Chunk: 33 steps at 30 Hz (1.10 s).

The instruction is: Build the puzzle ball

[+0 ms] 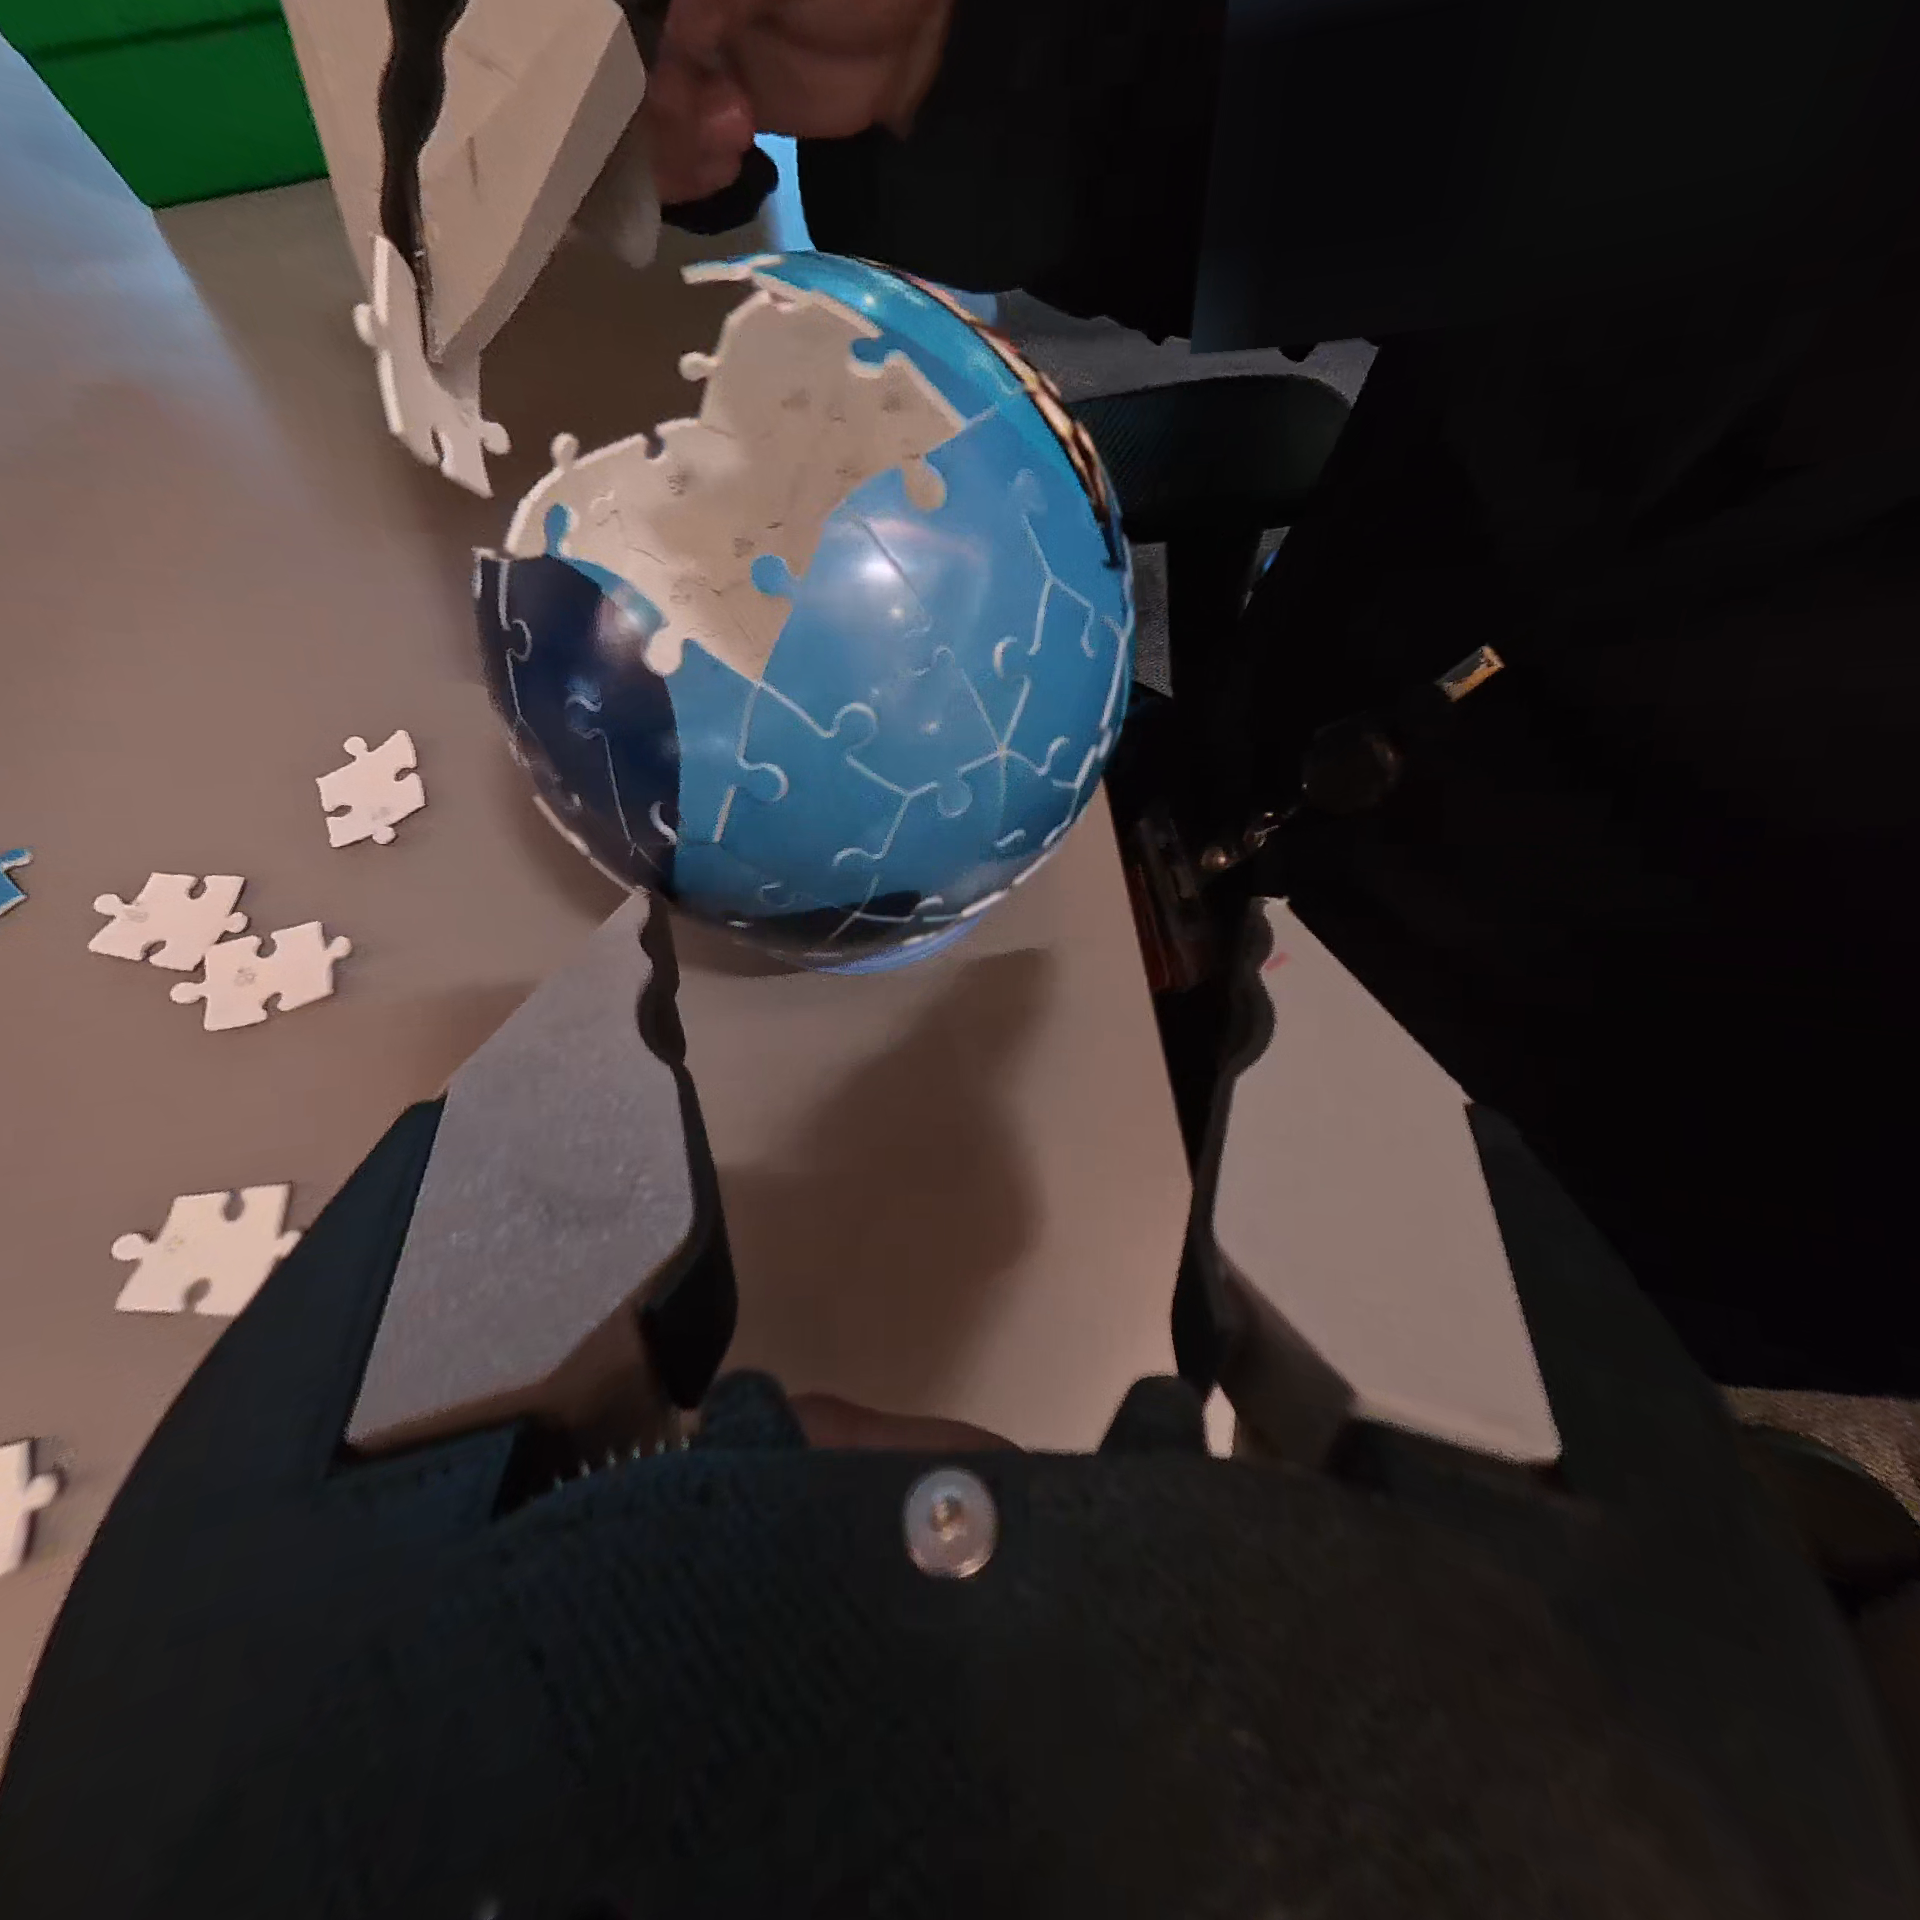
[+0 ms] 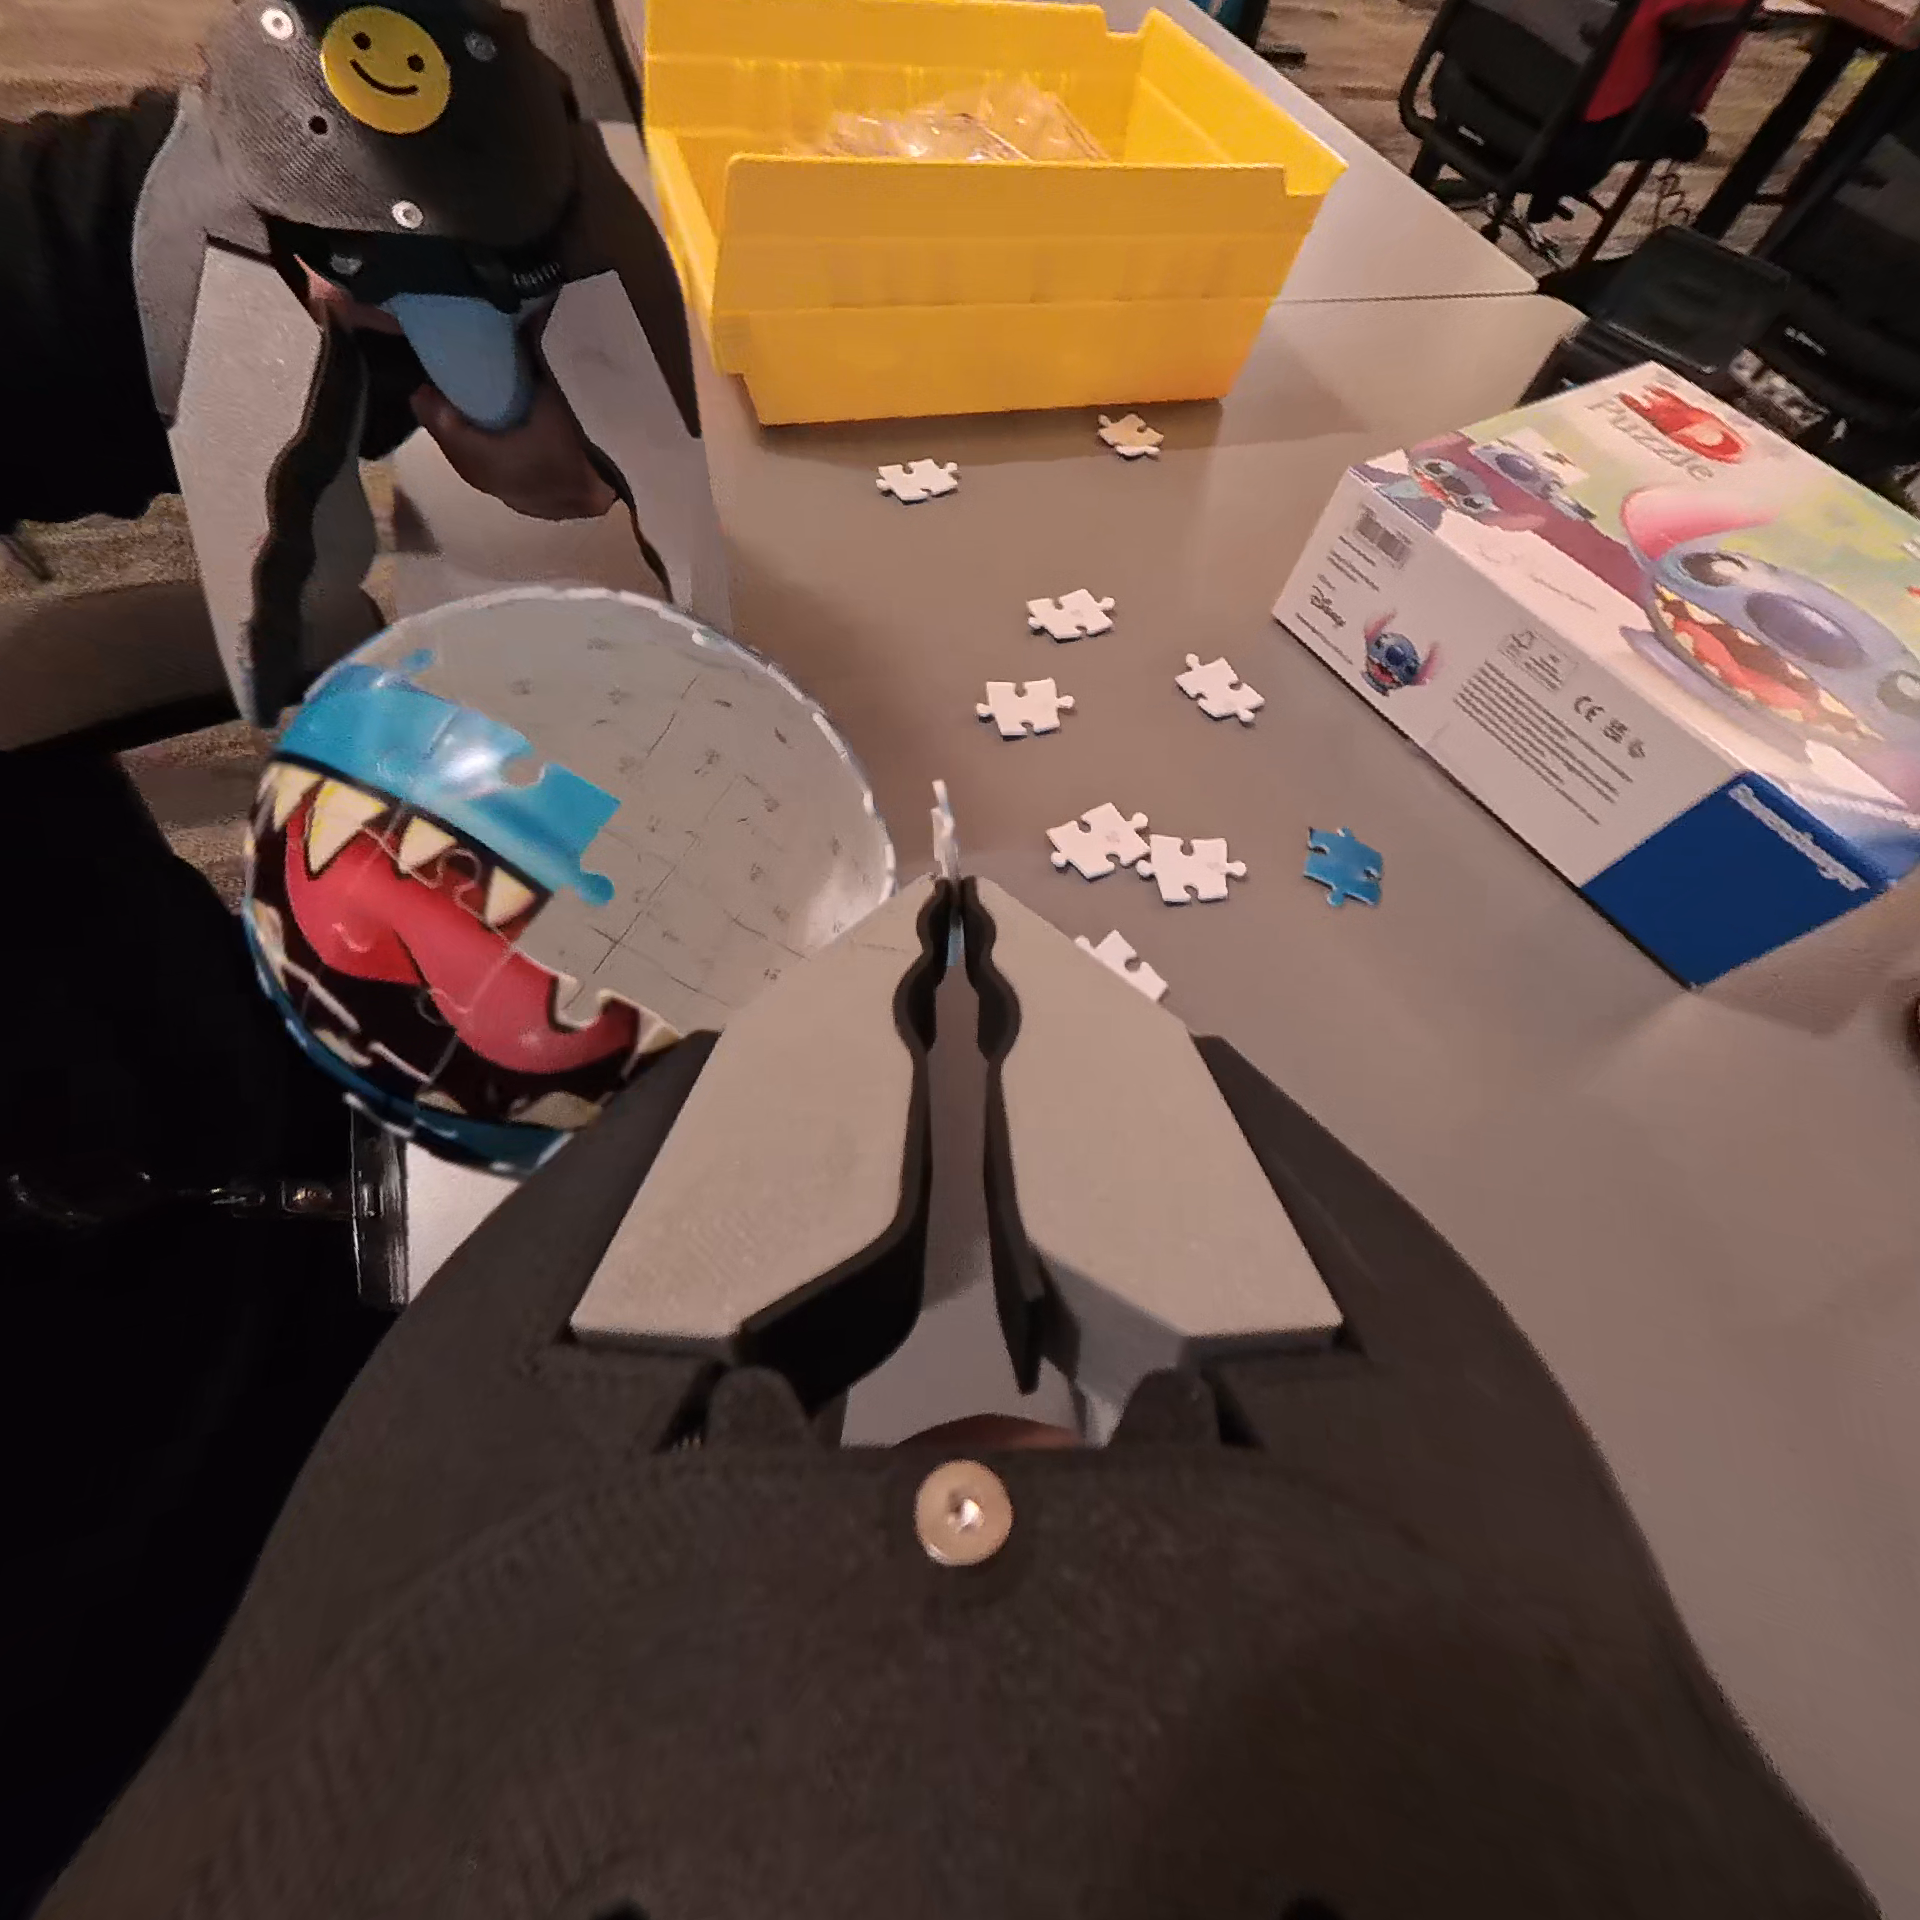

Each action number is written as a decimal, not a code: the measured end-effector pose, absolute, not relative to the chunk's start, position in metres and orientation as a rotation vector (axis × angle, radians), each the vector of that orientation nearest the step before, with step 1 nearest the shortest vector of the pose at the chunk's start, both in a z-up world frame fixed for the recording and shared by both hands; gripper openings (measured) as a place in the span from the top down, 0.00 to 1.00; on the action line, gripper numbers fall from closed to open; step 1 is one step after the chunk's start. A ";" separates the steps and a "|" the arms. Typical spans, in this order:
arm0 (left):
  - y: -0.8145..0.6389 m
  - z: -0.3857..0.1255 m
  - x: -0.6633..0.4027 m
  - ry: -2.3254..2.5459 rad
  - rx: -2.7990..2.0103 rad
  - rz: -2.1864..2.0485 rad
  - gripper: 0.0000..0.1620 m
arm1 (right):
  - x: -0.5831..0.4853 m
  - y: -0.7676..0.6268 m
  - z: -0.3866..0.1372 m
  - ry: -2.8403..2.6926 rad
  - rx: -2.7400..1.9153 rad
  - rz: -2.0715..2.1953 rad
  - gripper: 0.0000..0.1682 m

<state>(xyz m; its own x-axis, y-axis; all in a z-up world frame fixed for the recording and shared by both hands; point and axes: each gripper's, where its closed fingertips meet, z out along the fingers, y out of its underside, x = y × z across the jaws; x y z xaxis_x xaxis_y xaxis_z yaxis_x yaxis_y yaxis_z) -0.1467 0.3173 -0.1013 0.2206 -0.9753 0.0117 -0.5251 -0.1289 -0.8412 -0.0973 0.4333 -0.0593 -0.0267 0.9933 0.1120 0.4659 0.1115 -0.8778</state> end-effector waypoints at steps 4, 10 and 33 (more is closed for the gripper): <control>0.308 -0.102 -0.147 1.390 -1.771 -0.728 0.36 | -0.108 0.427 -0.053 -1.659 -1.370 0.864 1.00; 0.316 -0.086 -0.156 1.329 -1.757 -0.691 0.38 | -0.123 0.426 -0.053 -1.727 -1.318 0.864 1.00; 0.391 -0.032 -0.146 1.583 -1.858 -0.548 0.51 | -0.122 0.421 -0.065 -1.815 -1.234 0.723 1.00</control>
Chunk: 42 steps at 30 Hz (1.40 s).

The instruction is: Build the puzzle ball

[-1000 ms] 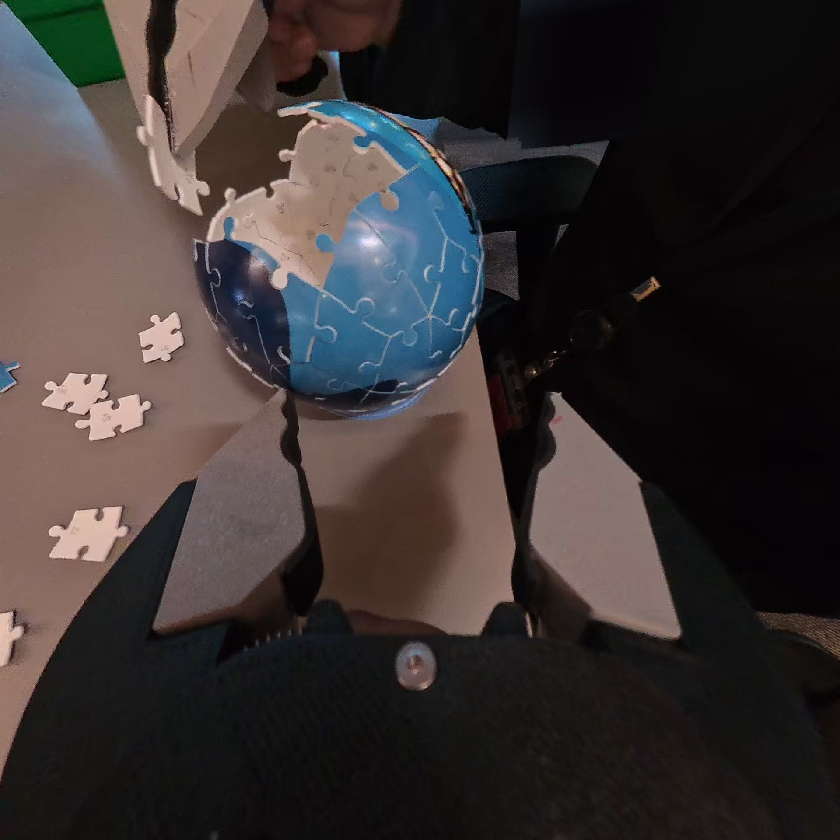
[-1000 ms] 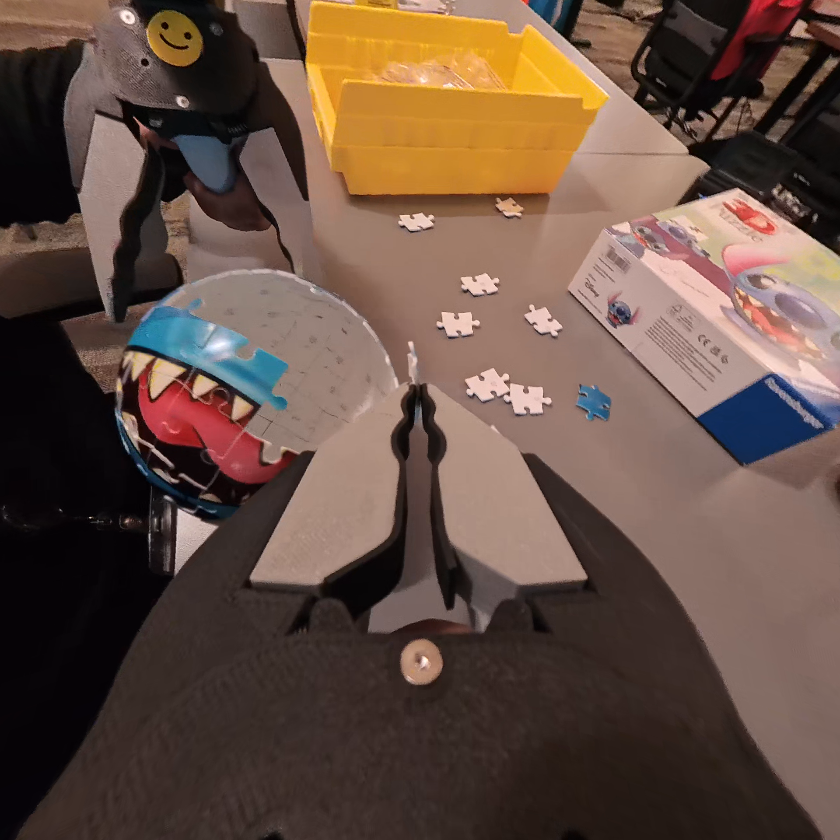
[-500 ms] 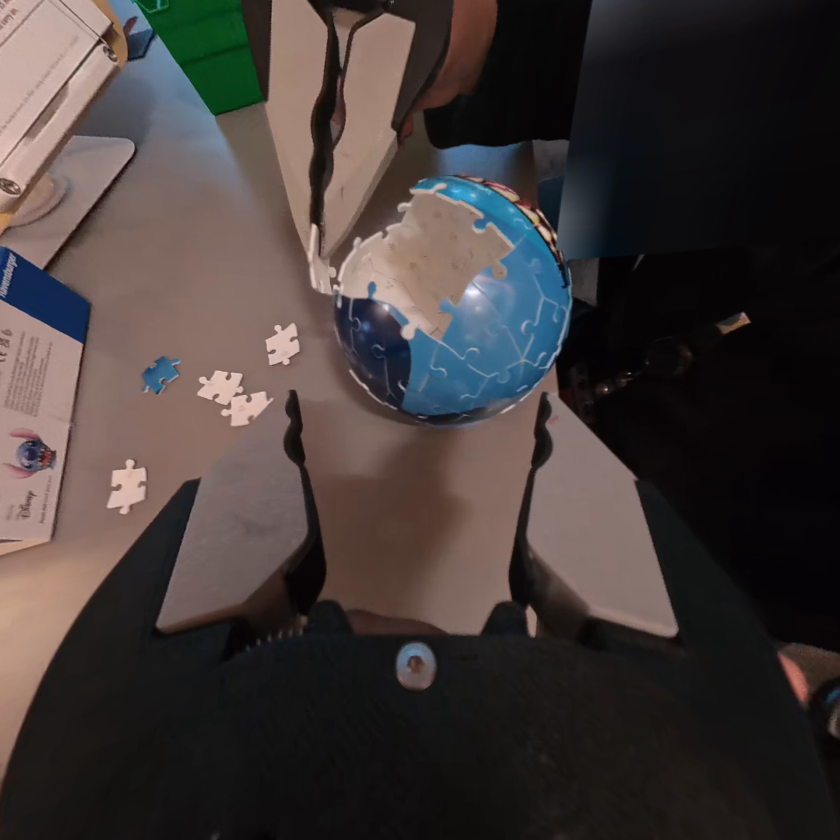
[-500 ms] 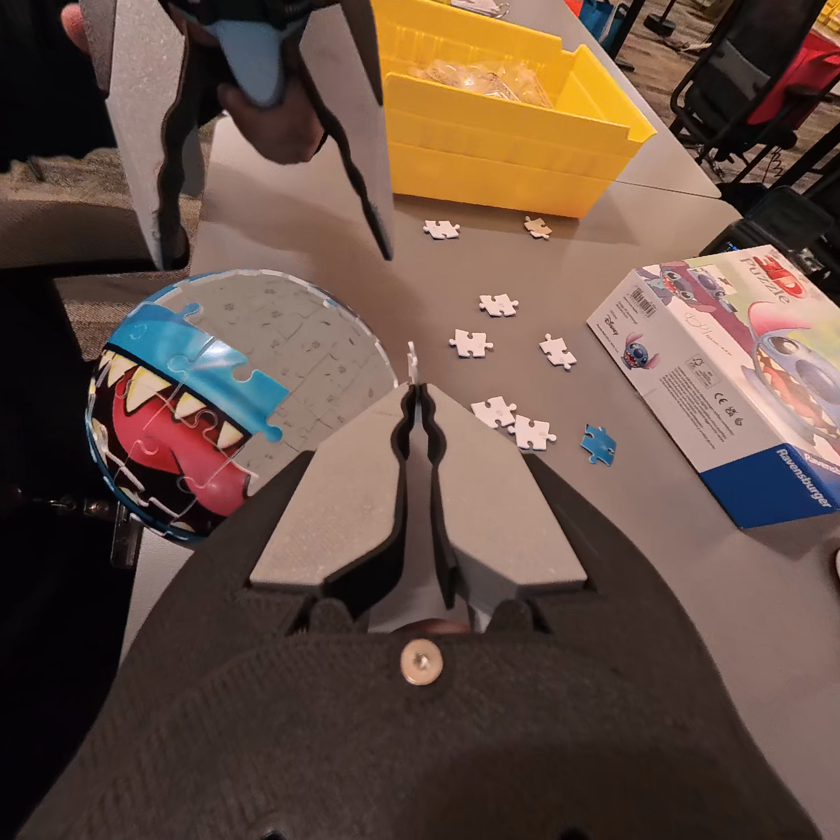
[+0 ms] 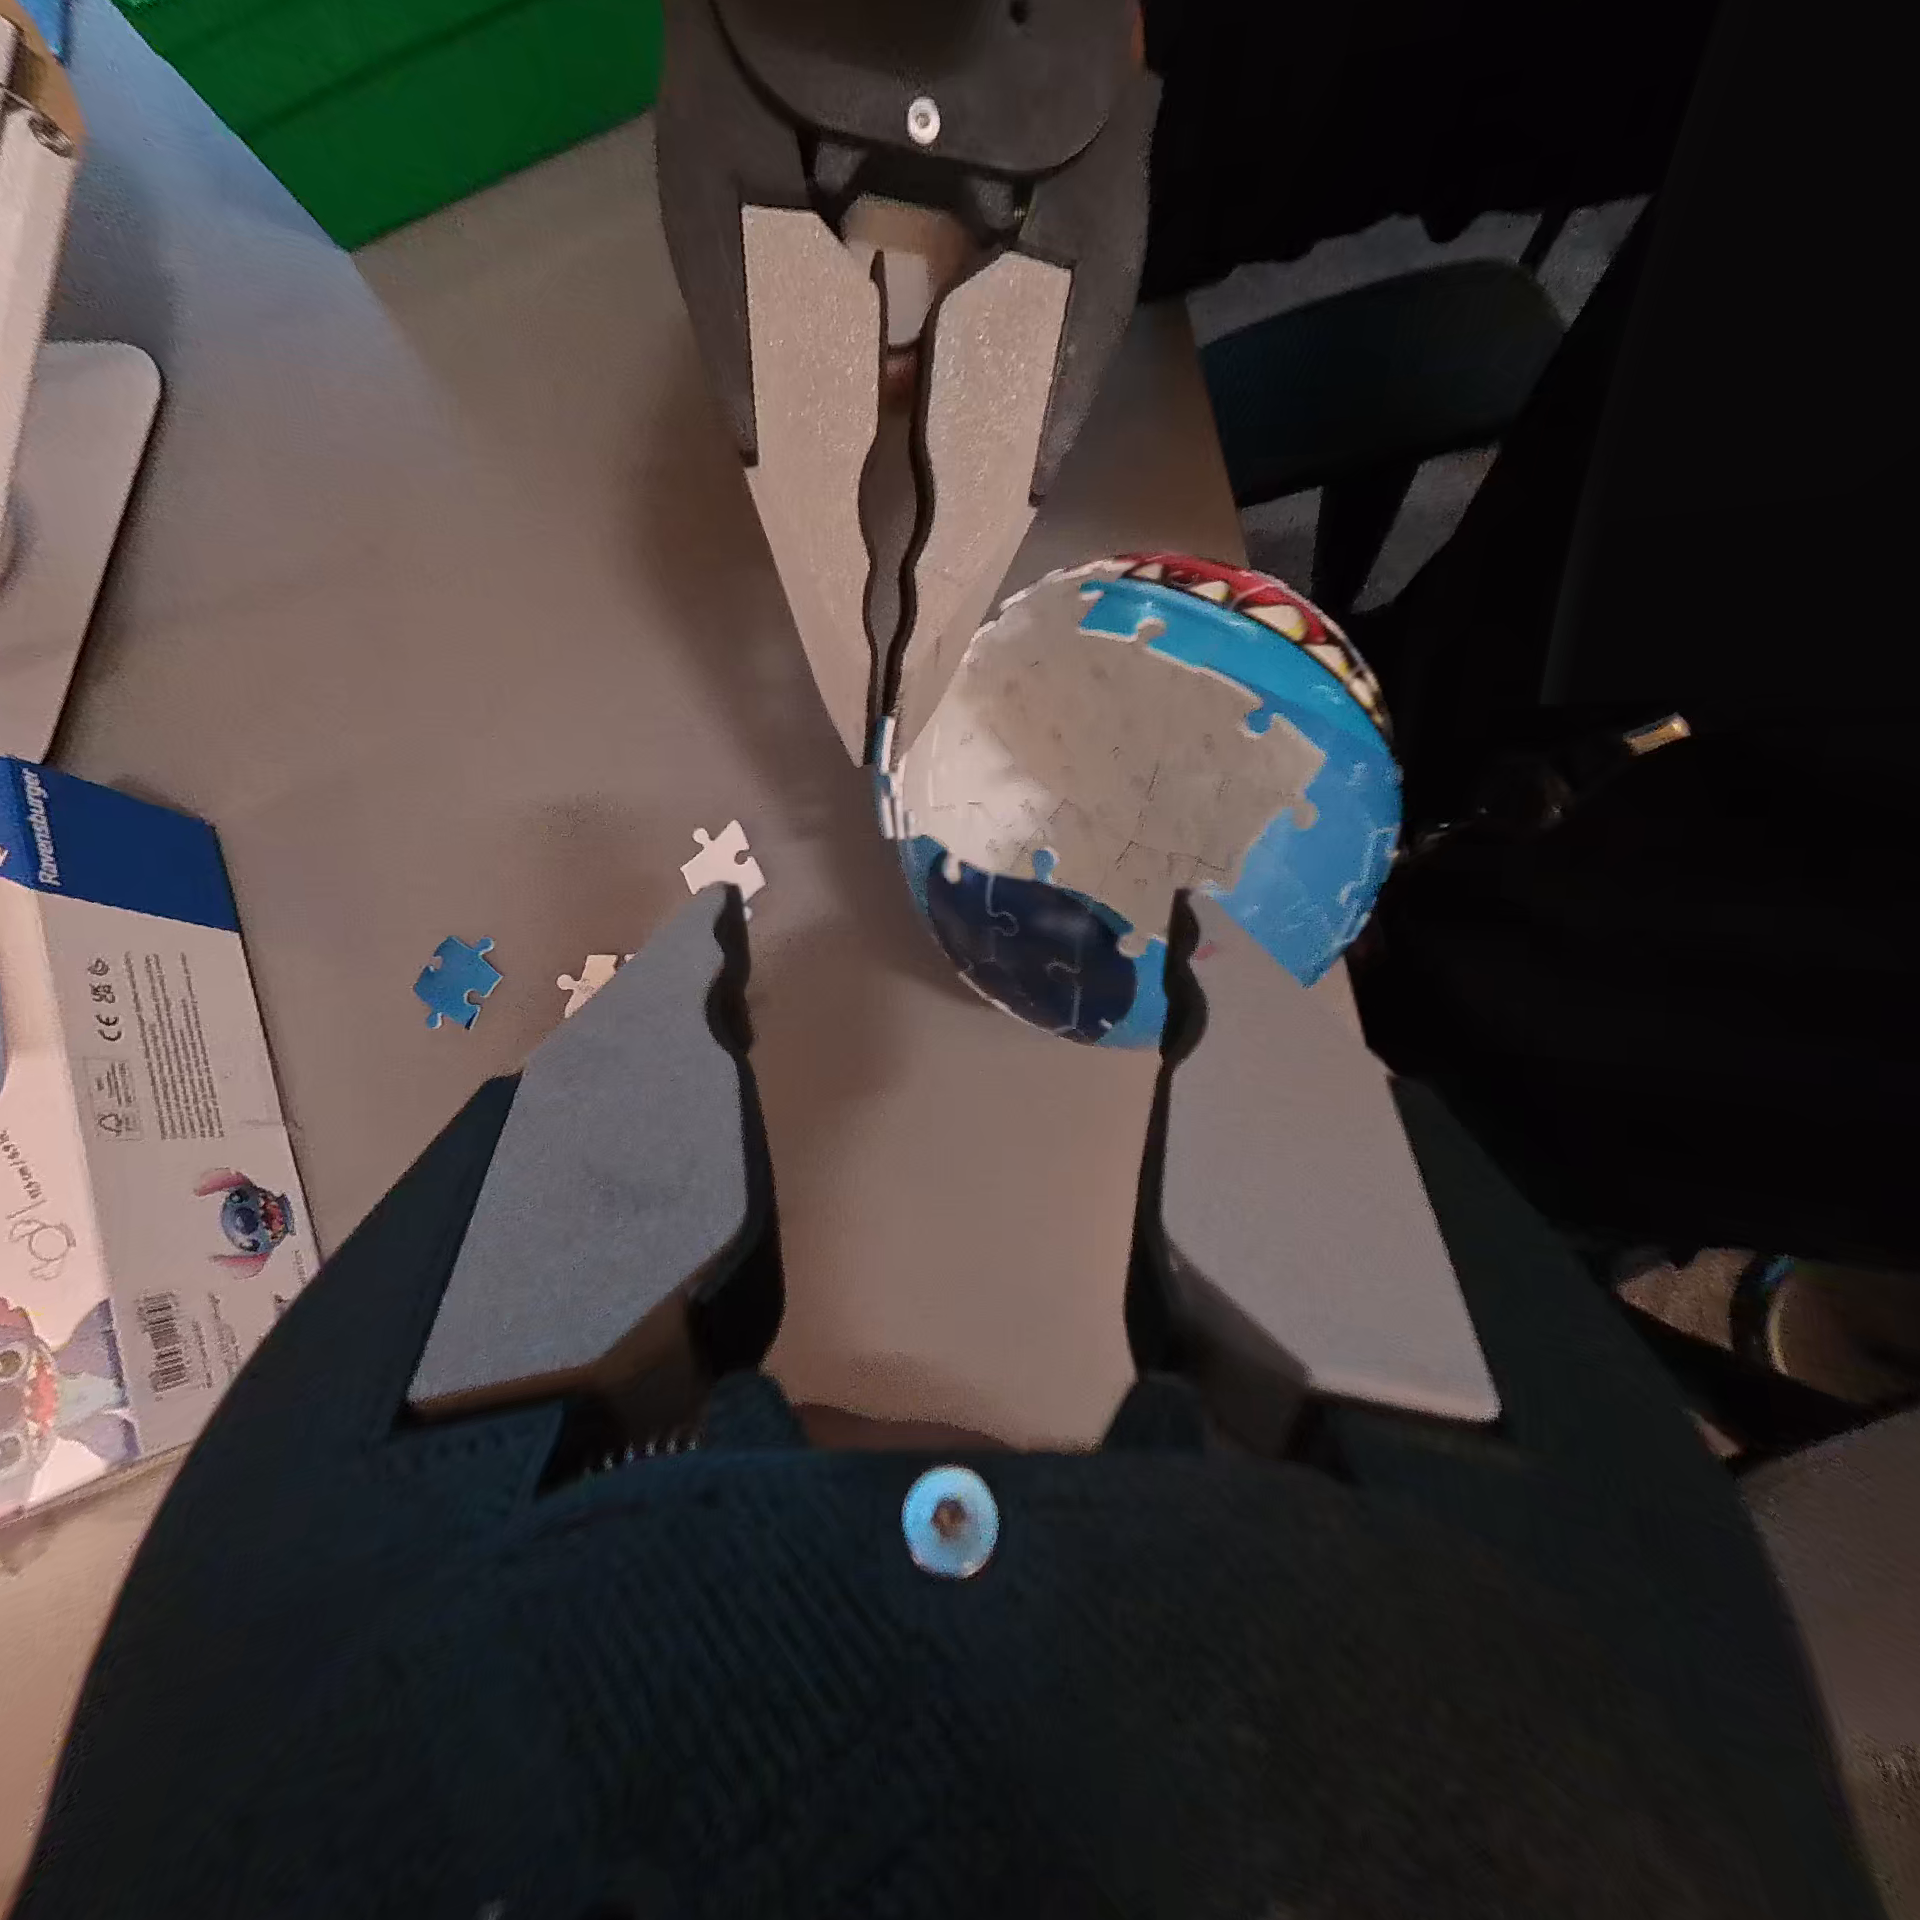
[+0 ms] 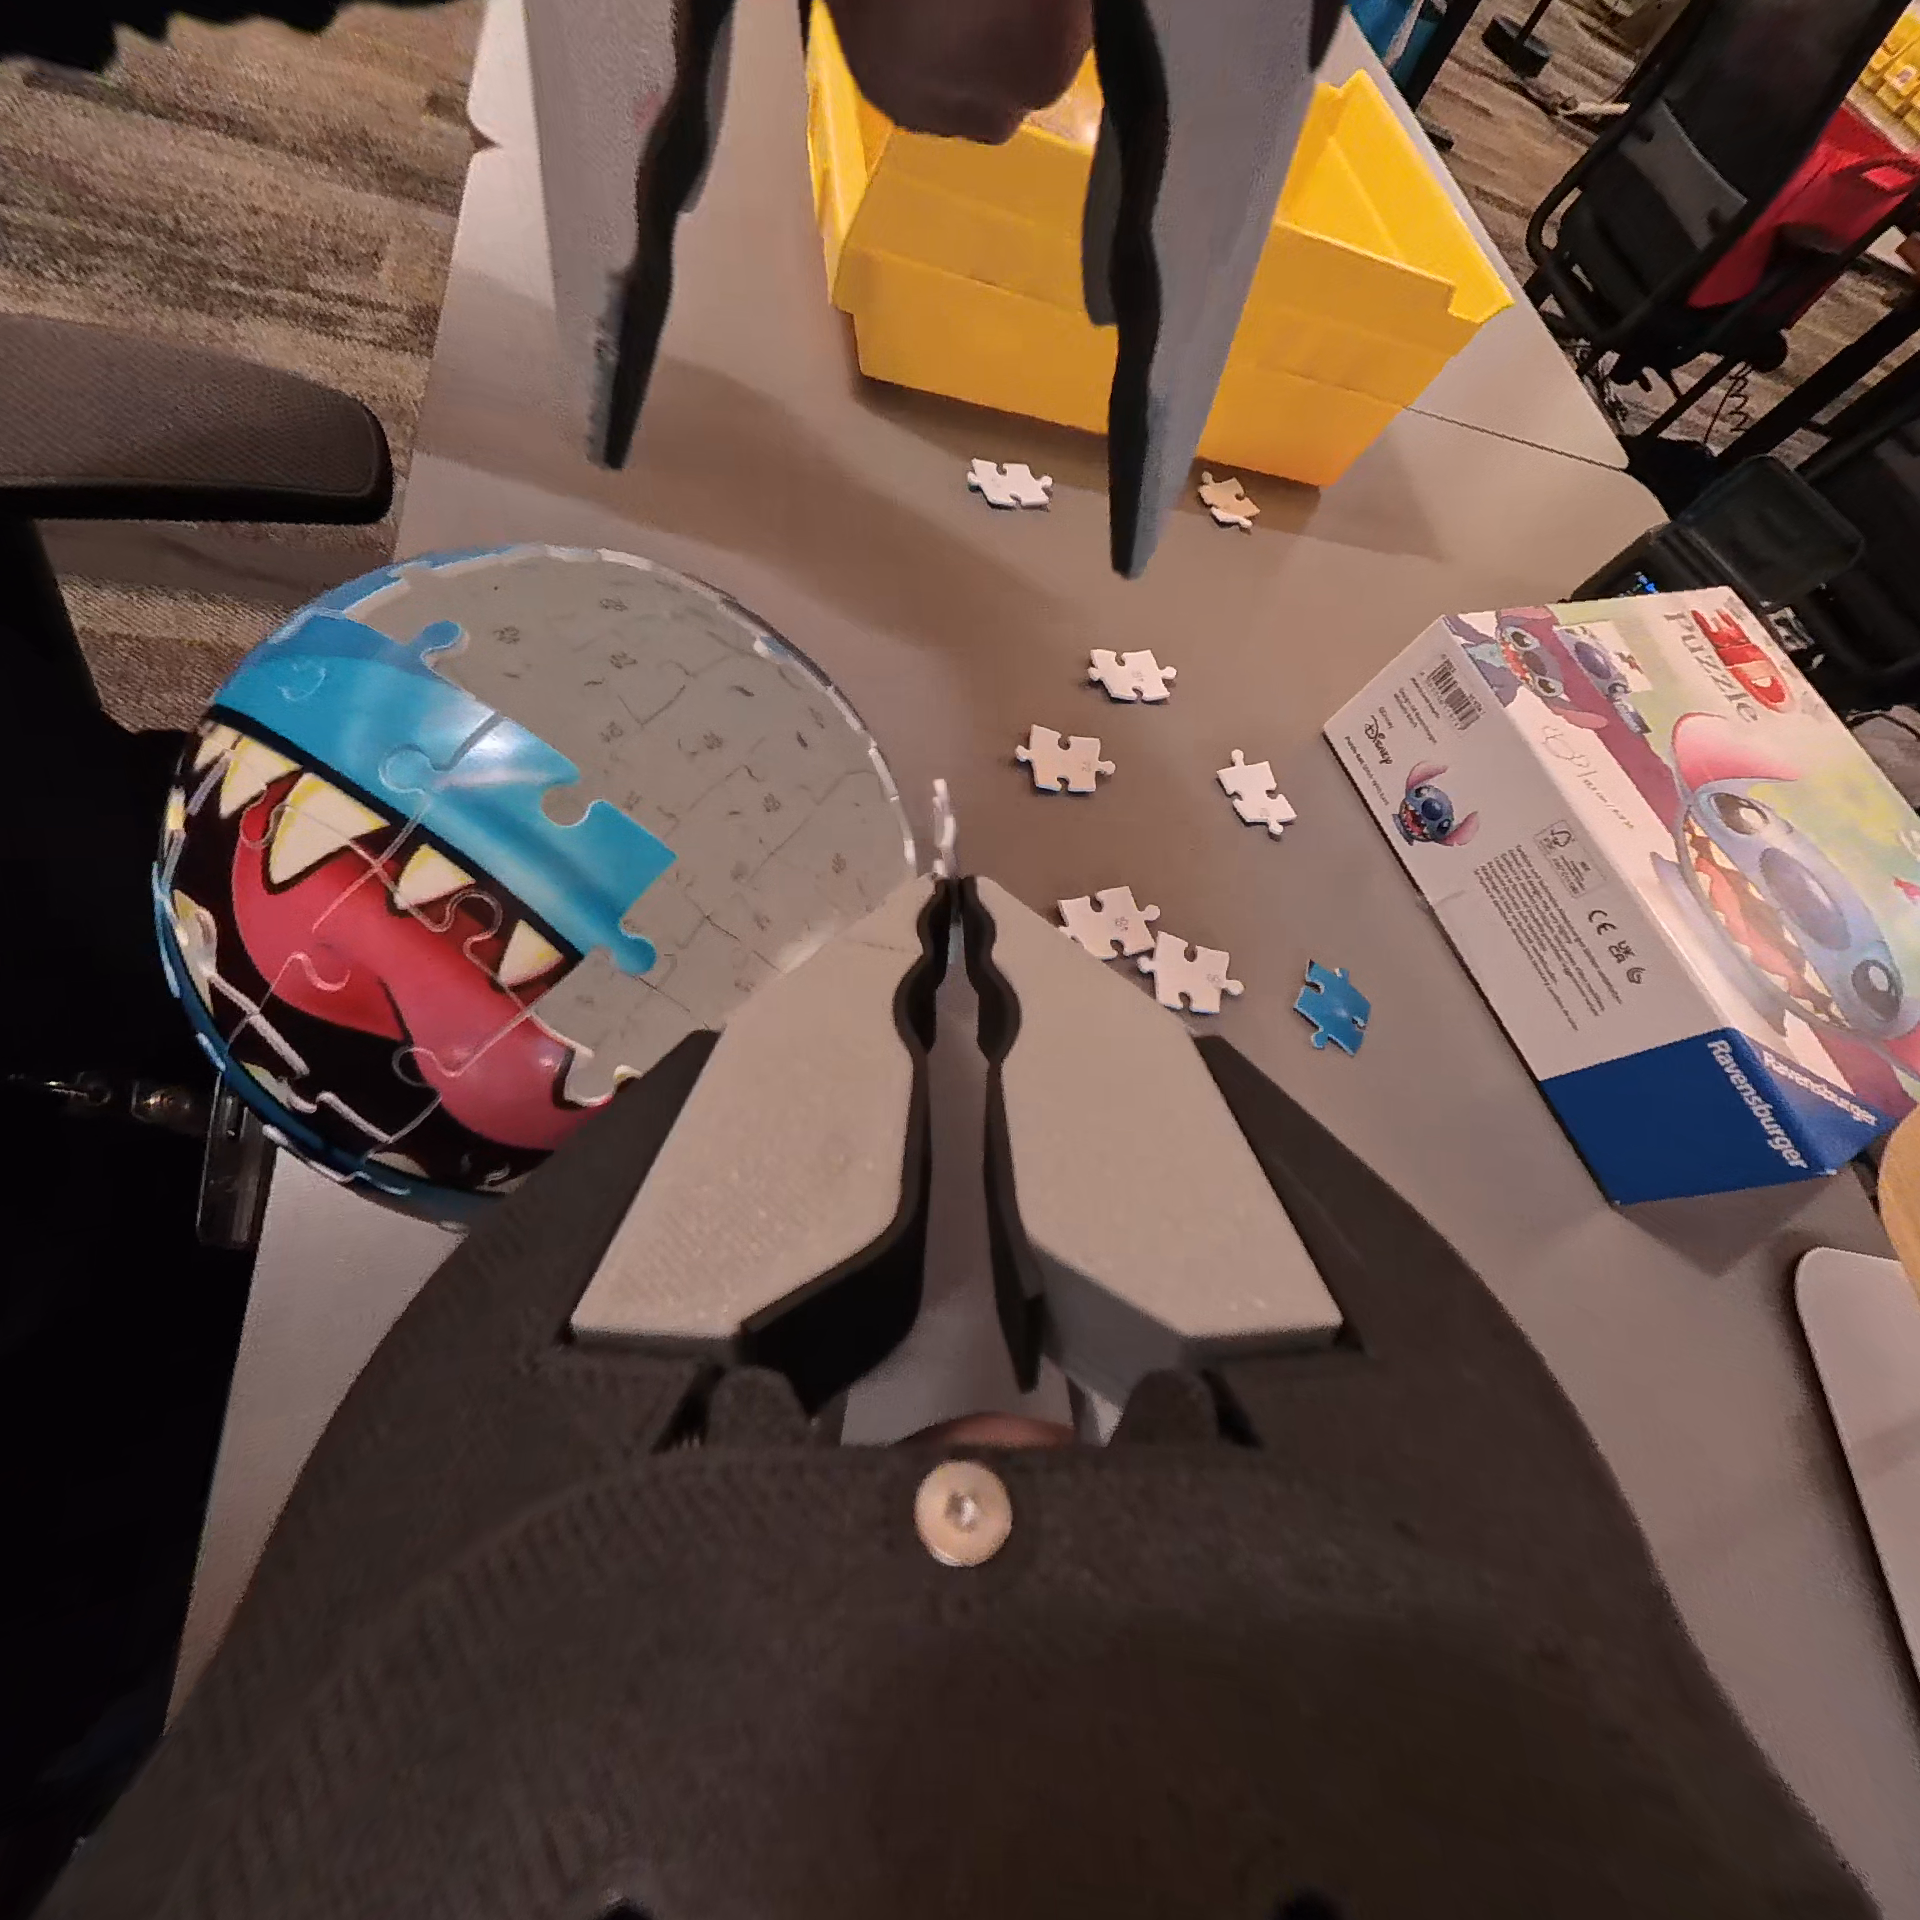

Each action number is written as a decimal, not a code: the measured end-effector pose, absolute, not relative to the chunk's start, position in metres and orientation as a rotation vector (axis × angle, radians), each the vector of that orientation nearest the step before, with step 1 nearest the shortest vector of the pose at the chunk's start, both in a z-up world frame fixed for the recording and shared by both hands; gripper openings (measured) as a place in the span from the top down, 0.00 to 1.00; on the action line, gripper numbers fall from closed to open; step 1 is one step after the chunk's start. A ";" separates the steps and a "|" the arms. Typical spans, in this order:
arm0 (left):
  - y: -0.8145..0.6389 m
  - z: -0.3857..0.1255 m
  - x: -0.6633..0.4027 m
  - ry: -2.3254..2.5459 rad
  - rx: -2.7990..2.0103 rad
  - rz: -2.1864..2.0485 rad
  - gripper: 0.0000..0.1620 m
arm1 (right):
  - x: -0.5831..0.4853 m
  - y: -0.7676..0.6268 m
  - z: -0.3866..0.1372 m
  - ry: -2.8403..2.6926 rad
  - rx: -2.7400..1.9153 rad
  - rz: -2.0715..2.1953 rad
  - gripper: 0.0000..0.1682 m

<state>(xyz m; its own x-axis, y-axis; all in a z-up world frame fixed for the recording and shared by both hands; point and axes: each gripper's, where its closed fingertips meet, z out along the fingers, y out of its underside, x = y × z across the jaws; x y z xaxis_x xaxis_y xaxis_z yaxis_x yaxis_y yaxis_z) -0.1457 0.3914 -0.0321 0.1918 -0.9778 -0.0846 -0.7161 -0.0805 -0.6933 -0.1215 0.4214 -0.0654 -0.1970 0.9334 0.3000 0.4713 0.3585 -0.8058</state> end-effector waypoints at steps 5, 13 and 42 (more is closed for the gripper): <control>0.396 -0.028 -0.142 1.646 -1.822 -0.646 0.66 | -0.121 0.422 -0.067 -1.833 -1.268 0.751 1.00; 0.409 -0.039 -0.136 1.574 -1.917 -0.659 0.70 | -0.118 0.418 -0.070 -1.859 -1.256 0.707 1.00; 0.416 -0.057 -0.114 1.649 -2.121 -0.375 0.91 | -0.119 0.420 -0.064 -1.803 -1.317 0.780 1.00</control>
